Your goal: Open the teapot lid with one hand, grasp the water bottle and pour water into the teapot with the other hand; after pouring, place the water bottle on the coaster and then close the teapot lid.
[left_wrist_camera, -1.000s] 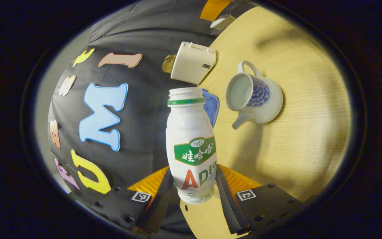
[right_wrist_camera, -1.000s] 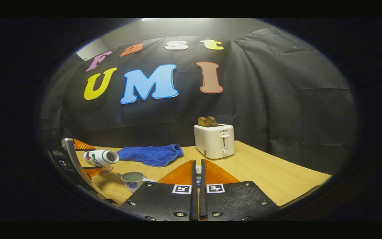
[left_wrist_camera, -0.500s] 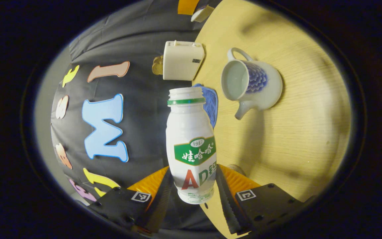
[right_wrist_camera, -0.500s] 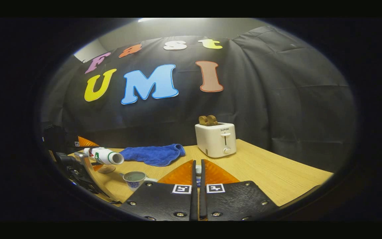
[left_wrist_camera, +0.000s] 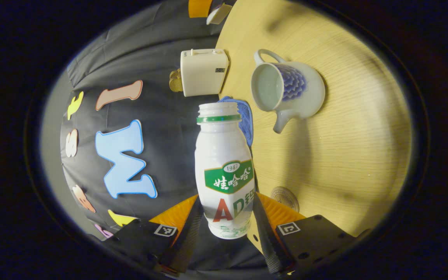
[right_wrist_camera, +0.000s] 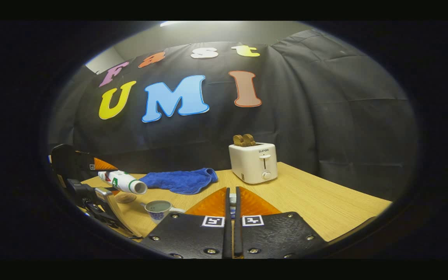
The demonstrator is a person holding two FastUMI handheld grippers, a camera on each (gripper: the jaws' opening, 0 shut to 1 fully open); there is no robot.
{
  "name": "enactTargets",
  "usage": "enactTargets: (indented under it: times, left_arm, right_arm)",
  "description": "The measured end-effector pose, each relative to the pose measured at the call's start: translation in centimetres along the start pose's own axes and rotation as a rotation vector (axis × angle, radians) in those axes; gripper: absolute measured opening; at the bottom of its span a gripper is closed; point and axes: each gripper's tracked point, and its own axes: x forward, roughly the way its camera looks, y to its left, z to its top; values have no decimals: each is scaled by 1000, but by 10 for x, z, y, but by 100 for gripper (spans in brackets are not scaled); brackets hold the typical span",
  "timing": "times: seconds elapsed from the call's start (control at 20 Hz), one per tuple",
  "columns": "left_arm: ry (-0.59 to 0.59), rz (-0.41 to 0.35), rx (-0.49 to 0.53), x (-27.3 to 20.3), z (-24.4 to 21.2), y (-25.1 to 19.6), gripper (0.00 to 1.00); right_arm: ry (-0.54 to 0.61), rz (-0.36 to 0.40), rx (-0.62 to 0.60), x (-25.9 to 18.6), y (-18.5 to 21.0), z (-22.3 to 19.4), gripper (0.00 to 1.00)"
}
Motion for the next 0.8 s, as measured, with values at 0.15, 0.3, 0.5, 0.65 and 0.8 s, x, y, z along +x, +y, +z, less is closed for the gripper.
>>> enactTargets:
  times: [0.15,0.3,0.5,0.65,0.8]
  left_arm:
    - [0,18,23,1,0,3,84]
    - [1,36,49,1,1,5,77]
    - [-7,44,81,-1,3,6,84]
    - [-9,52,89,-1,3,8,79]
    - [-6,53,92,-1,3,9,79]
  right_arm:
    - [1,0,-1,0,0,-1,2]
    - [1,-1,-1,0,0,0,2]
    - [-1,-4,0,-1,-1,1,2]
    - [0,-5,-2,0,-1,0,2]
    - [2,-2,-2,0,-1,0,2]
